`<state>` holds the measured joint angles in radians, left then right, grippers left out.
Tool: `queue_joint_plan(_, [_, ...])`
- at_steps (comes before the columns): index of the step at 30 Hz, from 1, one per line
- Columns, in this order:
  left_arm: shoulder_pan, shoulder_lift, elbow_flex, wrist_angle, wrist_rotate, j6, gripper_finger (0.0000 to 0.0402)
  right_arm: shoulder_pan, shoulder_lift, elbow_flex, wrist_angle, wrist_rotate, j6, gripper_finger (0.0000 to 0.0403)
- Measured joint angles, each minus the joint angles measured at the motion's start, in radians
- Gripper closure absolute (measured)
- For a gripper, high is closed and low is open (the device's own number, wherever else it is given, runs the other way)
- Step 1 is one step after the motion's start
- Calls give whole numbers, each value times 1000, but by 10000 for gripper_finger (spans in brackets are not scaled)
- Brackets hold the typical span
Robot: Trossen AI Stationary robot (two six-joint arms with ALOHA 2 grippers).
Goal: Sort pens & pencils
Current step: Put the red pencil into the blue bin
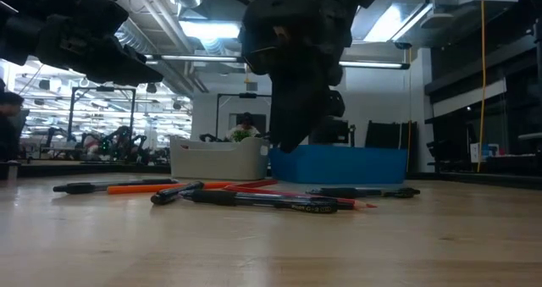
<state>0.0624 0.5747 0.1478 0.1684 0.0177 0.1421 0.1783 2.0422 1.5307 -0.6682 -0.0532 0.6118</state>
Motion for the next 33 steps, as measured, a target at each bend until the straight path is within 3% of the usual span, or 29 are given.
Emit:
queue_joint_plan(7, [0,0,0,0,0,0,388,-5,16,0,9,0,8,206])
queue_joint_plan(23, [0,0,0,0,0,-1,388,-5,121,3,21,-37,17,238])
queue_joint_plan(33, [0,0,0,-1,0,-2,388,-3,130,5,-25,8,38,238])
